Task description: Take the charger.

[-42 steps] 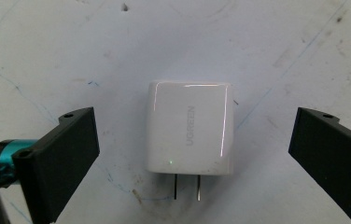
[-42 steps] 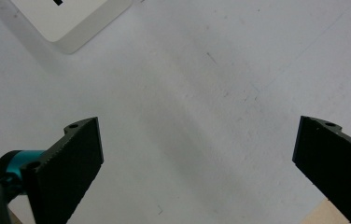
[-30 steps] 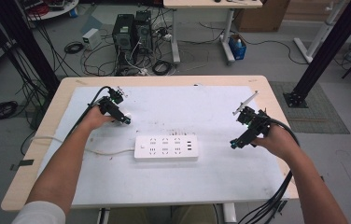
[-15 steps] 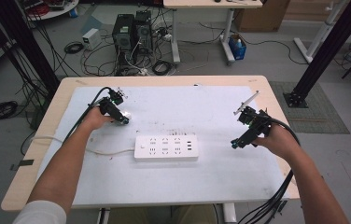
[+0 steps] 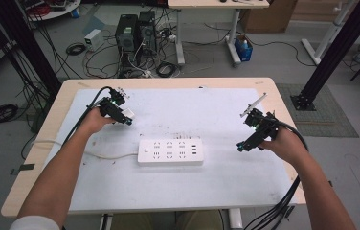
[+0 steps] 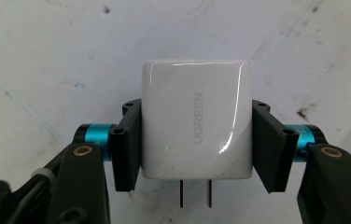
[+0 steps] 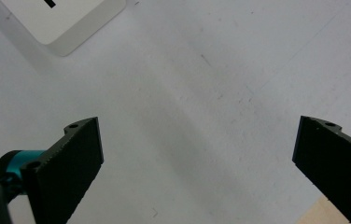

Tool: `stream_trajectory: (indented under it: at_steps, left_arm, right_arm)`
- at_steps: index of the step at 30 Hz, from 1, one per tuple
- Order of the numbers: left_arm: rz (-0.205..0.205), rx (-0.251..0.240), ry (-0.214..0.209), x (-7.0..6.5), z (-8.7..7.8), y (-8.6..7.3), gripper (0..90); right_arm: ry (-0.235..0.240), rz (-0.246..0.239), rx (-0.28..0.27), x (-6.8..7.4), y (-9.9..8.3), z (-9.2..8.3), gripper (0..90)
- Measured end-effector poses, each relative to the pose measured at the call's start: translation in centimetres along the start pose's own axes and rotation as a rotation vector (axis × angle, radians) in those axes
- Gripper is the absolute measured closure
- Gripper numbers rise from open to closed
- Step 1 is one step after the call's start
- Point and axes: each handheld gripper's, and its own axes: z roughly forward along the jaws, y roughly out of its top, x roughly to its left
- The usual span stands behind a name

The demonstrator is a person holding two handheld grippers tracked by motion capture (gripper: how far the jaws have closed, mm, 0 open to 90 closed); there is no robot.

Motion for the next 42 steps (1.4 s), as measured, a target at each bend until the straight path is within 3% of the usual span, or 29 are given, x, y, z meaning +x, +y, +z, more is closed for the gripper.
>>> stream_trajectory:
  at_steps: [3,11,16,17,22,31,42]
  left_arm:
    - [0.017,-0.039,-0.003,-0.5,-1.5,0.1,42.6]
    - [0.093,-0.107,-0.015,-2.5,-4.9,0.1,42.6]
    - [0.107,-0.145,-0.010,-3.5,-6.3,0.0,42.6]
    - [0.122,-0.158,-0.004,-4.3,-7.2,0.0,42.6]
    - [0.142,-0.186,0.004,-6.0,-8.8,-0.4,42.6]
    - [0.153,-0.171,0.018,-7.4,-9.9,-1.1,42.6]
    - [0.179,-0.159,0.012,-8.1,-10.1,-1.2,42.5]
  right_arm:
    - [-0.011,0.028,-0.014,0.0,0.1,-0.1,1.0]
    - [-0.029,0.040,-0.054,0.6,0.3,-0.6,1.0]
    - [-0.034,0.036,-0.071,0.9,0.4,-0.7,1.0]
    - [-0.037,0.031,-0.079,1.1,0.4,-0.8,1.3]
    - [-0.038,0.030,-0.105,1.6,0.4,-1.3,1.6]
    - [-0.042,0.011,-0.113,2.4,0.7,-1.5,1.7]
    - [-0.051,0.005,-0.121,2.7,0.6,-1.6,1.6]
